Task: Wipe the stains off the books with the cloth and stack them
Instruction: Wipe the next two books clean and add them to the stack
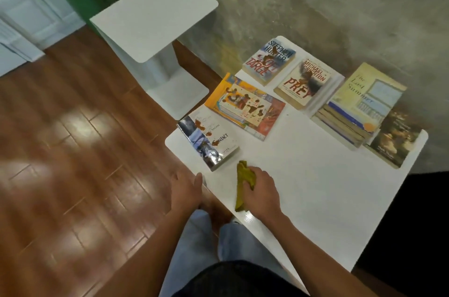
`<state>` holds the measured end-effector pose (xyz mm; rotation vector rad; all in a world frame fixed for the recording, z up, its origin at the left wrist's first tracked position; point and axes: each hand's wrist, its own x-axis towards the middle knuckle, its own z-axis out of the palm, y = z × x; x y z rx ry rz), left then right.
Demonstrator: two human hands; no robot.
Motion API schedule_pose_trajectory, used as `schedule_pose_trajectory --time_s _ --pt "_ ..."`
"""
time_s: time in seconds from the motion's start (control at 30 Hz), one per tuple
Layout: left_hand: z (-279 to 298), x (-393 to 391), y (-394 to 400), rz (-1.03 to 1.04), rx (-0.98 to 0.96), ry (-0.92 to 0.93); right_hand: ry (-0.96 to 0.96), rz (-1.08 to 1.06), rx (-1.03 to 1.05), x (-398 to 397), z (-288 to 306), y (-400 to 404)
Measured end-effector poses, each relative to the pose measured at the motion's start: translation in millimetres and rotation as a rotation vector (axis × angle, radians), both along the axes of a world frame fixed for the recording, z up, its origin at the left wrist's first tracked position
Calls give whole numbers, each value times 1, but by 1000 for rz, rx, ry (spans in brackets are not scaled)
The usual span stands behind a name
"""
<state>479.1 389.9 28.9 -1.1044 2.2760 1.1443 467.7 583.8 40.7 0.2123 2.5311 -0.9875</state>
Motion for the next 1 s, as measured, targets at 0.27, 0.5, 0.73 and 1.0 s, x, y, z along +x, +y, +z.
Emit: schedule_pose_trajectory --time_s 0.27,0.5,0.73,1.0 --pt "-17 -40 11 707 243 82 -93 -106 -299 -36 27 1" --pt "-36 -61 24 687 99 147 -33 3 -192 -69 31 -19" --pt "-55 -61 26 696 -32 185 241 227 3 -81 22 -26" --pt "-53 -65 32 713 -74 174 401 501 116 -80 6 -46"
